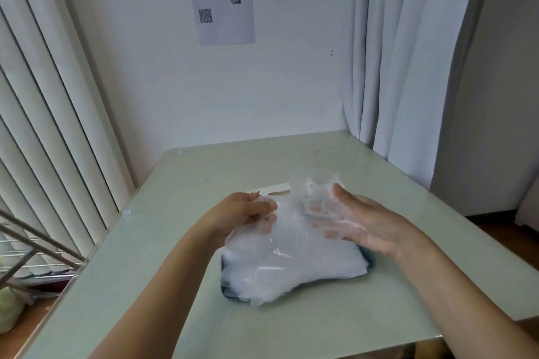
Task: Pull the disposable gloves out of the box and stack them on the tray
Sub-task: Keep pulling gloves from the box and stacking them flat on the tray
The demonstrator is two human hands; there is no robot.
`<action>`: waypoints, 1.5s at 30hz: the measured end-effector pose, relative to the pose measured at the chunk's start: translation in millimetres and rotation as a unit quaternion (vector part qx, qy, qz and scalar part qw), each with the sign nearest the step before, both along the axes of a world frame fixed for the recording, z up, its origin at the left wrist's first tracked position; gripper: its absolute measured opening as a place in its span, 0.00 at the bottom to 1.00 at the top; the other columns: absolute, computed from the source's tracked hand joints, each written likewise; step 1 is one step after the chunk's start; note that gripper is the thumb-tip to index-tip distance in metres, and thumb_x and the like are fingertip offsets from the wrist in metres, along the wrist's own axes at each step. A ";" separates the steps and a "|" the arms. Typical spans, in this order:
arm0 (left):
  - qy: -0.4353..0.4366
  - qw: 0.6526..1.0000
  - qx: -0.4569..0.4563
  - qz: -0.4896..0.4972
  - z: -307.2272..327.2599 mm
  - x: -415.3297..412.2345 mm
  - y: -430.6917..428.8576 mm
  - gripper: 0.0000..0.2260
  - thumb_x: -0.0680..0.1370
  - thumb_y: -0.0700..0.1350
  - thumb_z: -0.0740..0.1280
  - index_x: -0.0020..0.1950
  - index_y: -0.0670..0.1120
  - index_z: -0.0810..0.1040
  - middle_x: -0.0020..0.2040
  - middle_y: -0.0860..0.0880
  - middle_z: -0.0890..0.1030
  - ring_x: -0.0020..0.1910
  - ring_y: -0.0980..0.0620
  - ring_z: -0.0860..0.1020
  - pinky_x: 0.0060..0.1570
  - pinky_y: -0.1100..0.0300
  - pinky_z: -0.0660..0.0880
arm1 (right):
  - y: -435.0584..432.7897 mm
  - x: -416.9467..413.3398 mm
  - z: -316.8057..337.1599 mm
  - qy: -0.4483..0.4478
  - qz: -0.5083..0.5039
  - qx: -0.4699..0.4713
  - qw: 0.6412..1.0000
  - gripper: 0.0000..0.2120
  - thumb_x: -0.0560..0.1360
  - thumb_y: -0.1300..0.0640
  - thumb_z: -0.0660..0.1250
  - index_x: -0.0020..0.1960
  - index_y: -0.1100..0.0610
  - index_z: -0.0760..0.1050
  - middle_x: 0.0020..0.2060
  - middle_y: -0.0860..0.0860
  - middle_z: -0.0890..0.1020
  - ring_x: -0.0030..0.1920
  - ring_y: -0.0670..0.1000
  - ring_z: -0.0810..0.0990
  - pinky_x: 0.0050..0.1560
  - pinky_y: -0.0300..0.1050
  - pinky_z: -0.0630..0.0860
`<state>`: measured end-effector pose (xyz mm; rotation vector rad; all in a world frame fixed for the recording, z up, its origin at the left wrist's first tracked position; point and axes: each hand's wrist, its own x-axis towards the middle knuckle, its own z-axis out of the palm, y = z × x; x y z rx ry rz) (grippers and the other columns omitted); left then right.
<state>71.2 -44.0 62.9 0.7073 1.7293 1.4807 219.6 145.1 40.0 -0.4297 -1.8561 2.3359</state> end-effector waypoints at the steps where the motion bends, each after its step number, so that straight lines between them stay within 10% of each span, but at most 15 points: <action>1: 0.002 1.000 -0.021 0.000 -3.3 -3.8 1.5 0.10 0.78 0.36 0.66 0.36 0.39 0.76 0.28 0.45 0.78 0.24 0.52 0.75 0.28 0.65 0.74 | 2.6 -1.3 -4.1 0.000 -0.008 0.001 1.000 0.32 0.64 0.43 0.75 0.62 0.60 0.76 0.57 0.57 0.82 0.55 0.58 0.82 0.48 0.47 0.82; 6: 0.159 0.972 -0.170 0.012 -29.8 -28.1 10.5 0.05 0.75 0.37 0.69 0.39 0.39 0.78 0.31 0.47 0.81 0.24 0.54 0.74 0.29 0.67 0.73 | 10.0 -11.2 -30.7 -0.080 -0.120 0.178 0.973 0.03 0.74 0.68 0.68 0.42 0.64 0.77 0.34 0.55 0.80 0.34 0.50 0.81 0.39 0.44 0.81; 10: 0.229 0.934 -0.274 0.019 -48.0 -36.8 15.5 0.04 0.72 0.38 0.71 0.43 0.38 0.79 0.27 0.50 0.80 0.22 0.57 0.76 0.27 0.66 0.73 | 14.5 -17.0 -51.1 -0.184 -0.139 0.372 0.899 0.14 0.70 0.64 0.65 0.27 0.59 0.69 0.26 0.53 0.77 0.26 0.51 0.77 0.34 0.40 0.75; 16: 0.370 0.850 -0.369 0.070 -57.6 -46.4 15.2 0.10 0.70 0.46 0.72 0.47 0.44 0.77 0.37 0.49 0.80 0.40 0.49 0.82 0.39 0.59 0.76 | 18.2 -22.0 -62.2 -0.220 -0.129 0.344 0.903 0.09 0.71 0.67 0.63 0.32 0.61 0.69 0.24 0.53 0.76 0.24 0.51 0.80 0.40 0.48 0.80; 22: 0.506 0.834 -0.126 0.180 -39.2 -6.8 23.4 0.04 0.77 0.44 0.65 0.51 0.47 0.76 0.46 0.52 0.80 0.45 0.50 0.78 0.44 0.57 0.73 | 18.3 -23.4 -69.5 -0.229 -0.145 0.373 0.887 0.07 0.69 0.64 0.64 0.34 0.60 0.68 0.29 0.55 0.76 0.34 0.58 0.84 0.36 0.42 0.72; 32: 0.577 0.798 -0.045 0.167 -14.3 29.6 42.9 0.15 0.78 0.36 0.62 0.61 0.48 0.77 0.59 0.52 0.78 0.56 0.51 0.74 0.51 0.63 0.67 | 20.5 -20.5 -68.8 -0.242 -0.106 0.395 0.880 0.09 0.72 0.63 0.64 0.34 0.55 0.73 0.33 0.50 0.79 0.37 0.54 0.82 0.39 0.42 0.75; 38: 0.571 0.813 -0.088 -0.067 -54.1 26.2 59.7 0.18 0.80 0.36 0.59 0.69 0.47 0.73 0.68 0.50 0.74 0.67 0.52 0.72 0.61 0.67 0.64 | 25.8 -20.7 -64.1 -0.239 -0.053 0.408 0.879 0.10 0.74 0.61 0.66 0.35 0.54 0.72 0.32 0.49 0.78 0.31 0.47 0.78 0.34 0.37 0.72; 45: 0.561 0.763 -0.253 -0.197 -92.9 17.7 63.8 0.28 0.83 0.54 0.53 0.80 0.47 0.47 0.80 0.49 0.44 0.78 0.51 0.43 0.74 0.54 0.39 | 26.0 -25.3 -61.2 -0.251 -0.027 0.395 0.883 0.11 0.75 0.66 0.58 0.54 0.55 0.74 0.31 0.53 0.75 0.30 0.52 0.74 0.31 0.41 0.71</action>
